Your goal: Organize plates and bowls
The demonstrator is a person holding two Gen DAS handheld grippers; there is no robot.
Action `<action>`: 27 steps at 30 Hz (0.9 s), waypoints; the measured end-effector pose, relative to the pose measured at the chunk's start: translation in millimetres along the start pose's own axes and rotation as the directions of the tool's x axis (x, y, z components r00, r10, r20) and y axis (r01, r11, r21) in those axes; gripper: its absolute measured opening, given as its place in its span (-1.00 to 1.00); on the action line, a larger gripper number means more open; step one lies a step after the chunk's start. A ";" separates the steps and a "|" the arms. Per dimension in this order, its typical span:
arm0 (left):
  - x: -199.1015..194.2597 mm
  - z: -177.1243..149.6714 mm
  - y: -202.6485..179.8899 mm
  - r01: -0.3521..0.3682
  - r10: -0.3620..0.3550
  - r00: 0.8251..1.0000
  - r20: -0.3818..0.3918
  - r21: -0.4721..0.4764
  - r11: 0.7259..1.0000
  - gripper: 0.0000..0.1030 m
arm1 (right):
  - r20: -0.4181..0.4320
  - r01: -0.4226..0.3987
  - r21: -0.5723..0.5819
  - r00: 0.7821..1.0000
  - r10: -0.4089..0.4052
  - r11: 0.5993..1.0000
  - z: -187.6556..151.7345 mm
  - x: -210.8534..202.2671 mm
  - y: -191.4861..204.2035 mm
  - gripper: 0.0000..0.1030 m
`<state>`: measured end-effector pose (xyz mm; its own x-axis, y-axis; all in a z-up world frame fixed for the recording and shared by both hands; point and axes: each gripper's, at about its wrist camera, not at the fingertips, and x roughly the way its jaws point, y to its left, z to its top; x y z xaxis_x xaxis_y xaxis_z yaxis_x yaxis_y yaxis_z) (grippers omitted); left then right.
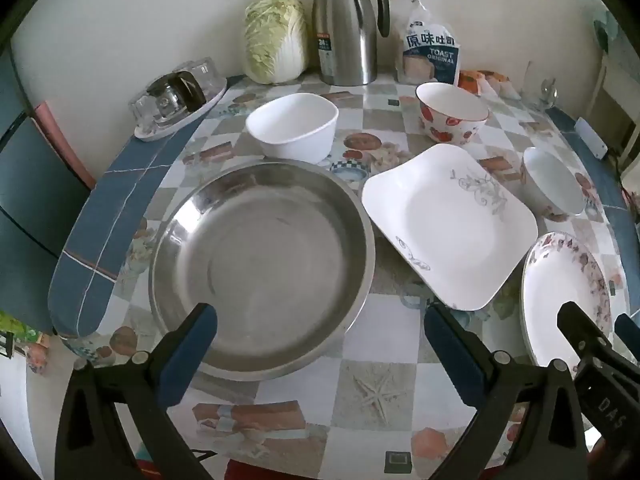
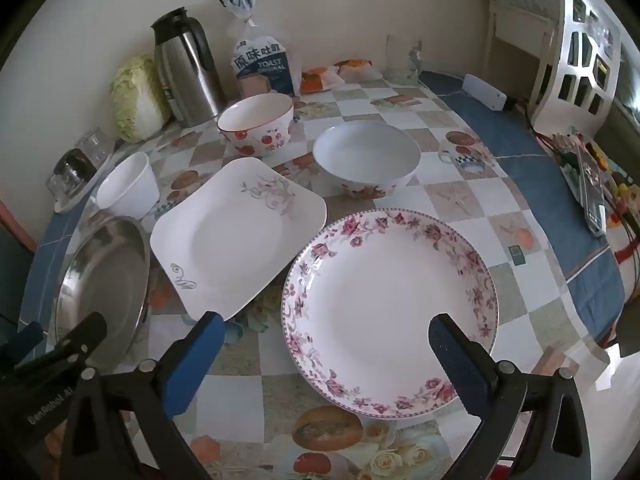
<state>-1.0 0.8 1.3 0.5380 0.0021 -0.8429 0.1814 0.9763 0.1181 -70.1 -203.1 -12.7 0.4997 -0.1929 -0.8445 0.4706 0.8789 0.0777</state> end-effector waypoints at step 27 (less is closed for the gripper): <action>5.0 -1.6 -8.8 0.037 -0.035 0.998 -0.046 0.028 0.999 1.00 | -0.021 0.016 -0.014 1.000 -0.016 1.000 -2.9 6.2 0.1 1.00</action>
<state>-1.3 -7.5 -4.7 0.4931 -0.0225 -0.8697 0.2238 0.9693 0.1018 -69.1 -202.9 -19.5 0.4764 -0.1980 -0.8566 0.4683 0.8817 0.0567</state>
